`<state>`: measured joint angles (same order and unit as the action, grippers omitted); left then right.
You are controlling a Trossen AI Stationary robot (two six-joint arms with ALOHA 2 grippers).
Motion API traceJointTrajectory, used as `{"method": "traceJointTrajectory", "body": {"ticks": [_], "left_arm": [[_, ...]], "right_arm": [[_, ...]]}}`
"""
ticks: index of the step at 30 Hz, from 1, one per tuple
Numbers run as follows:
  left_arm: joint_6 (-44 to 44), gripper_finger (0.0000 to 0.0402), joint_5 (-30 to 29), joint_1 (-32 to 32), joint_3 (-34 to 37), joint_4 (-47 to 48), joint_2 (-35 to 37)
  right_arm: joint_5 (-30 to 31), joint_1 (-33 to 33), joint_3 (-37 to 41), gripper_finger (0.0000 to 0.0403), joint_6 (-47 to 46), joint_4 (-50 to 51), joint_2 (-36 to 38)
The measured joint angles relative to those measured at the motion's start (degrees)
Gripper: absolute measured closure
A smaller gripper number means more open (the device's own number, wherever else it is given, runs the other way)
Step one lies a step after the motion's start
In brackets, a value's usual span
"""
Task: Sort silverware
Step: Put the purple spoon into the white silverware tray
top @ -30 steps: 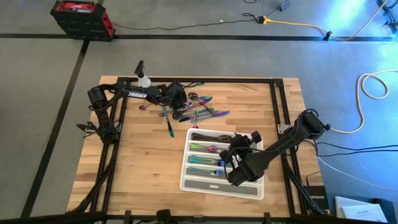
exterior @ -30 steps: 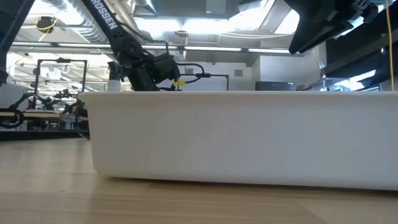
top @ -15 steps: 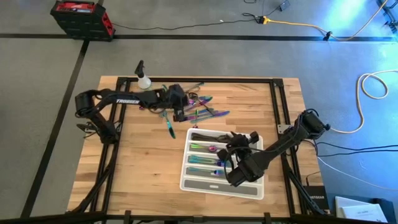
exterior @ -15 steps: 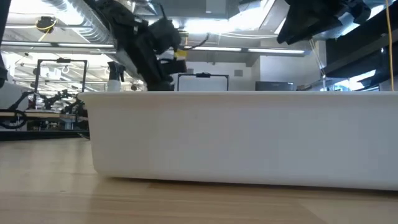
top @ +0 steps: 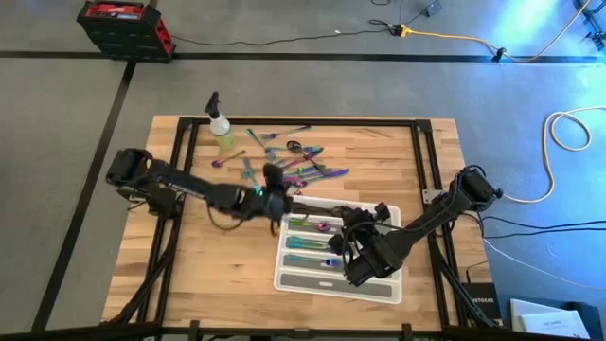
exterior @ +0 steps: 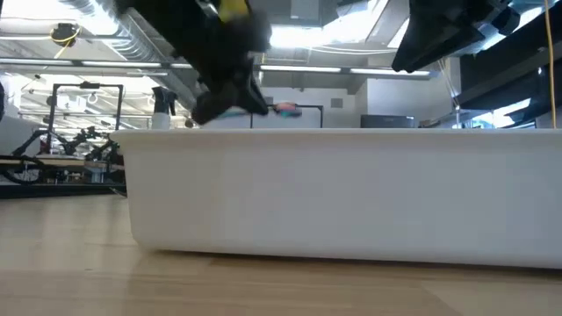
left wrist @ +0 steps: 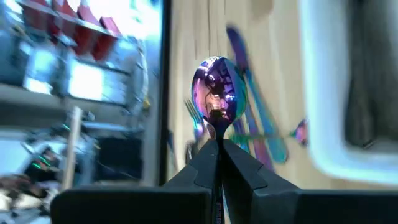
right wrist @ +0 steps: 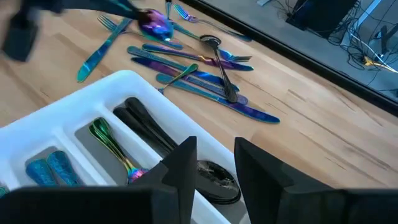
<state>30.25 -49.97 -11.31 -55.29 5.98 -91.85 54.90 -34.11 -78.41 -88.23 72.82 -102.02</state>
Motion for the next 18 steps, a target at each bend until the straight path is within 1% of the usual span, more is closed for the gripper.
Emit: {"method": "traceJointTrajectory", "body": {"ticks": [5,9,10,13,16,18], "left_arm": [[2.3,0.0401,-6.9,-7.8,0.0,-4.2,0.0],[7.5,0.0401,-12.4,-11.2,1.0,-8.6,0.0],[8.5,0.0401,-13.2,-11.6,1.0,-8.9,0.0],[10.1,0.0401,-14.5,-12.4,1.0,-8.7,0.0],[10.8,0.0401,-15.6,-12.9,1.0,-8.4,0.0],[10.9,0.0401,-16.2,-13.1,1.0,-8.4,0.0]], "right_arm": [[3.0,0.0,0.0,0.0311,-1.5,-4.4,0.3],[4.4,0.0,0.0,0.0311,-1.0,-10.6,0.7],[4.2,0.0,0.0,0.0311,0.9,-13.1,0.9],[0.1,0.0,0.0,0.0311,14.0,-25.1,1.3],[-6.8,0.0,0.0,0.0311,30.7,-38.9,1.3],[-11.7,0.0,0.0,0.0311,41.1,-46.3,1.1]]}}
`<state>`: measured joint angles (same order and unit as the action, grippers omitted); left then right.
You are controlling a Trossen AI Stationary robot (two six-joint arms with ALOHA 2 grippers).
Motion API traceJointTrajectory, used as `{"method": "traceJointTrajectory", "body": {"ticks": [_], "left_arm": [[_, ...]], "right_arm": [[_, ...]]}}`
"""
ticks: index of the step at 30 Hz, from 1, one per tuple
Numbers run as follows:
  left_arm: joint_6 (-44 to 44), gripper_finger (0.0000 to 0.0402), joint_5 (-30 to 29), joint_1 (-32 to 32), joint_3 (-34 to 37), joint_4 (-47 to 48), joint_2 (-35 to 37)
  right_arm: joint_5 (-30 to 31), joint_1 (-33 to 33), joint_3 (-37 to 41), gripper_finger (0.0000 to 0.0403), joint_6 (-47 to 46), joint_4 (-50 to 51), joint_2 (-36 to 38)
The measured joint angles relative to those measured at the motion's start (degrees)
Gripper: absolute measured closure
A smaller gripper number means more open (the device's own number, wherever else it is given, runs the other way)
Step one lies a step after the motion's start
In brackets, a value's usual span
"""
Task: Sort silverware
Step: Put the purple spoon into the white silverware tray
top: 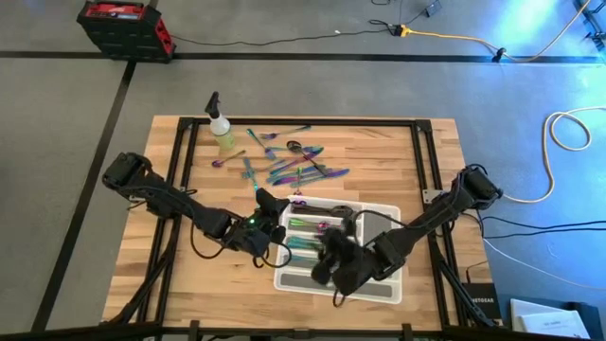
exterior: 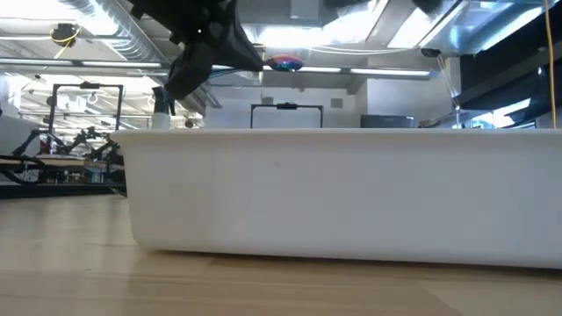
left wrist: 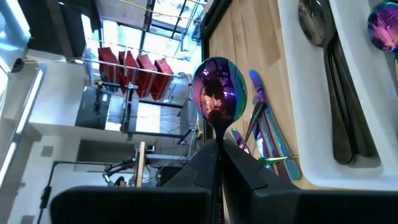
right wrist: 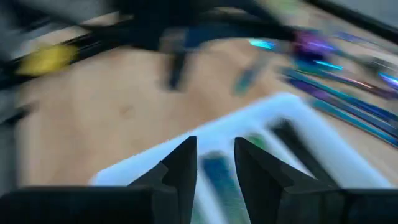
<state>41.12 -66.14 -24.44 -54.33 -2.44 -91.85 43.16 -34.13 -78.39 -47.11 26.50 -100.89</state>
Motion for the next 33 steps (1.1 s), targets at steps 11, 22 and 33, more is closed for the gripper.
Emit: {"method": "traceJointTrajectory", "body": {"ticks": [11,22,33], "left_arm": [[-7.6,0.0401,4.1,-0.2,2.0,0.9,0.0],[-19.1,0.0401,11.4,-1.1,9.5,-10.1,0.0],[-25.0,0.0401,15.7,-0.7,9.8,-10.1,0.0]], "right_arm": [[-10.9,1.3,2.5,0.0328,38.1,-18.1,-0.1],[-12.5,8.8,15.3,0.0357,37.8,-32.2,0.7],[1.3,7.2,9.0,0.0299,33.1,-13.0,0.4]]}}
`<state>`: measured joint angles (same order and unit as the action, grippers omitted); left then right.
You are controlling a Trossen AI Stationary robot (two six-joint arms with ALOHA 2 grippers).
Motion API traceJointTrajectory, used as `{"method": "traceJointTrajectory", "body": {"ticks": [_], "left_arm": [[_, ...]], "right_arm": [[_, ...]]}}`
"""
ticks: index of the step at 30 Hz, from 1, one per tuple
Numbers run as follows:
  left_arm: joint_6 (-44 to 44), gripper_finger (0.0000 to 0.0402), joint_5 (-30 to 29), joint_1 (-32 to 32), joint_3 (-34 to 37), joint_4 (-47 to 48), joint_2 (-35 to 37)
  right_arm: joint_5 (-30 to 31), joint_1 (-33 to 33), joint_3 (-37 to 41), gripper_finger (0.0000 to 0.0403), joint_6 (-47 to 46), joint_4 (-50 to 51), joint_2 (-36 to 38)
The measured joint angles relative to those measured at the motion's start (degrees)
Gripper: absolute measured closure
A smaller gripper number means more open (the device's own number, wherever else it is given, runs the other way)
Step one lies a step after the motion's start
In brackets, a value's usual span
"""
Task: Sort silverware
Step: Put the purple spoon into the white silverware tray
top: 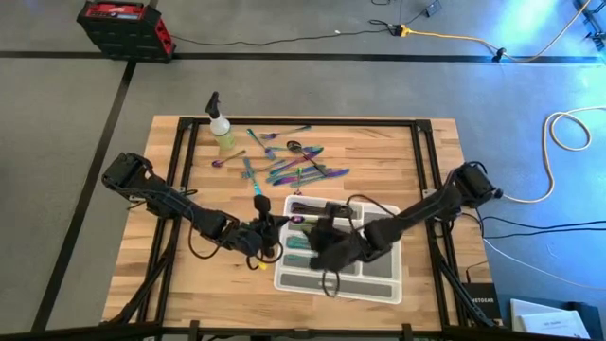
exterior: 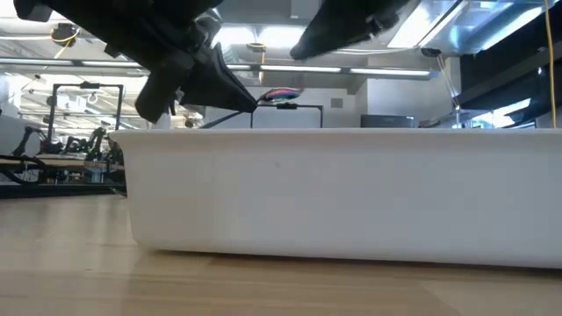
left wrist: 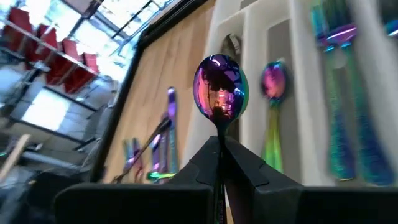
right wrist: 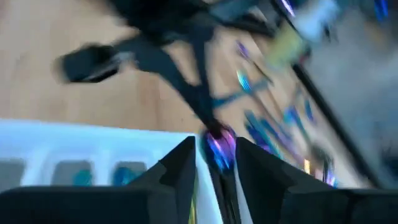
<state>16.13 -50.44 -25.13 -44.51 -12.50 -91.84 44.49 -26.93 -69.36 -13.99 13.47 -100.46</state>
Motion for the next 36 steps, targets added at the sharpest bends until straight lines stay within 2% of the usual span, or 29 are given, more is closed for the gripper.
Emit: {"method": "traceJointTrajectory", "body": {"ticks": [2,6,9,15,20,24,26,31,36], "left_arm": [[2.5,0.0401,-1.6,0.0,0.0,-0.4,0.0],[4.1,0.0401,-2.6,-0.1,0.0,-0.6,0.0],[3.8,0.0401,-2.7,-0.4,0.0,-0.5,0.0],[4.0,0.0401,-5.8,-1.2,0.0,0.0,0.0],[4.1,0.0401,-6.2,-1.1,0.0,0.4,0.0],[5.1,0.0401,-6.2,-1.1,0.0,-0.4,0.0],[5.5,0.0401,-6.2,-1.2,0.0,-0.5,0.0],[5.5,0.0401,-6.4,-1.2,0.0,-0.7,0.0],[5.5,0.0401,-7.1,-1.2,0.0,-0.7,0.0]], "right_arm": [[-1.5,1.1,0.0,0.0288,-6.8,1.0,0.6],[-9.1,3.1,1.9,0.0269,-10.0,-2.5,0.7],[-17.6,5.5,4.5,0.0259,-11.6,-9.3,0.7],[-22.3,7.6,11.7,0.0231,-10.9,-24.8,2.9],[-23.5,7.2,17.3,0.0203,-8.9,-33.6,6.6],[-18.3,7.6,20.6,0.0192,-12.1,-34.3,8.5],[-17.9,8.8,22.3,0.0192,-14.8,-35.4,8.3],[-22.0,11.5,25.5,0.0193,-19.2,-44.0,8.4],[-24.7,12.5,25.9,0.0193,-20.9,-43.9,8.4]]}}
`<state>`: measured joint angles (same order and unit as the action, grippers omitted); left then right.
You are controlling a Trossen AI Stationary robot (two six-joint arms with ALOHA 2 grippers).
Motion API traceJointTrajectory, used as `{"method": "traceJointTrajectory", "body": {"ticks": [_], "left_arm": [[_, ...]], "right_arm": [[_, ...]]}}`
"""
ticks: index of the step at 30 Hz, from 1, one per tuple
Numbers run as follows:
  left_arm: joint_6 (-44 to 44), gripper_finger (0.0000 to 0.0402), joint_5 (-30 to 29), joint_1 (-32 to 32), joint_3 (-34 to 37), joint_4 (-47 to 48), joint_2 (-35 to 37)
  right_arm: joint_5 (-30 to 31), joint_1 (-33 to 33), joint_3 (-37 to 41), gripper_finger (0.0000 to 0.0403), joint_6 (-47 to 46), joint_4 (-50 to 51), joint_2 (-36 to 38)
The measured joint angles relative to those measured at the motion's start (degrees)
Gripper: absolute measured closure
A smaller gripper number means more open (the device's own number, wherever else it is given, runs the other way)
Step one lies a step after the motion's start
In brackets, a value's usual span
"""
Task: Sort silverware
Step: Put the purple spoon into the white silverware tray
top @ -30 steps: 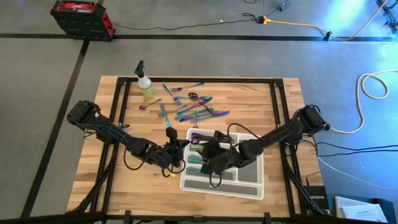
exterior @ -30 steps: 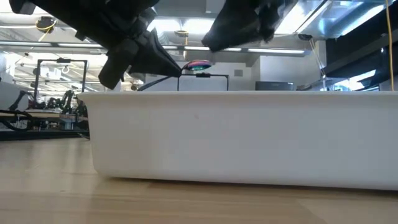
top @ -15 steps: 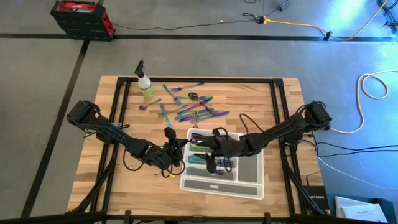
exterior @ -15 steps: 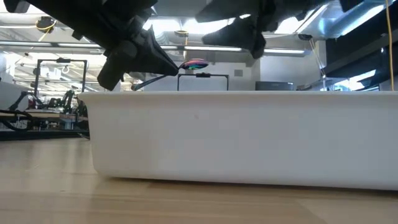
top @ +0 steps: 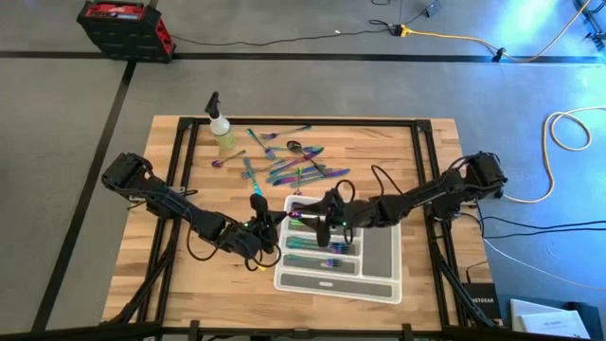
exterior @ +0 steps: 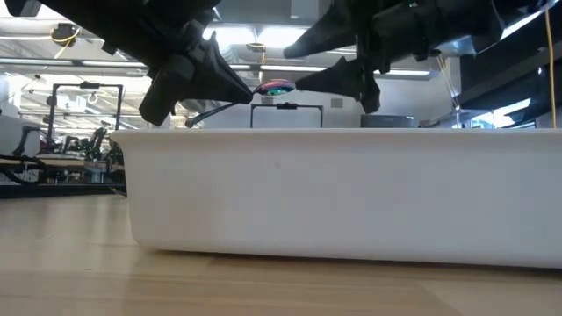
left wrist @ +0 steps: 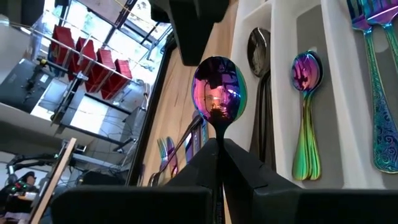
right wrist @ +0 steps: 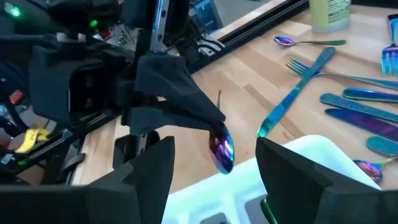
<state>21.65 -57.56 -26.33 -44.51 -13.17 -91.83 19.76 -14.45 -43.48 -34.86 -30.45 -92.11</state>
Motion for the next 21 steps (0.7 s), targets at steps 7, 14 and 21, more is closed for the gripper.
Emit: {"method": "traceJointTrajectory", "body": {"ticks": [7,14,21], "left_arm": [[2.2,0.0401,-0.1,0.0,0.0,-3.2,0.0],[3.8,0.0401,0.0,0.0,0.0,-5.8,0.0],[3.0,0.0401,0.3,0.2,0.0,-5.7,0.0]], "right_arm": [[-0.2,0.0,0.0,0.0194,-2.7,-0.1,-1.4],[0.6,0.0,0.0,0.0194,-1.1,-4.8,-3.2],[0.6,0.0,0.0,0.0202,0.4,-6.5,-3.3]]}}
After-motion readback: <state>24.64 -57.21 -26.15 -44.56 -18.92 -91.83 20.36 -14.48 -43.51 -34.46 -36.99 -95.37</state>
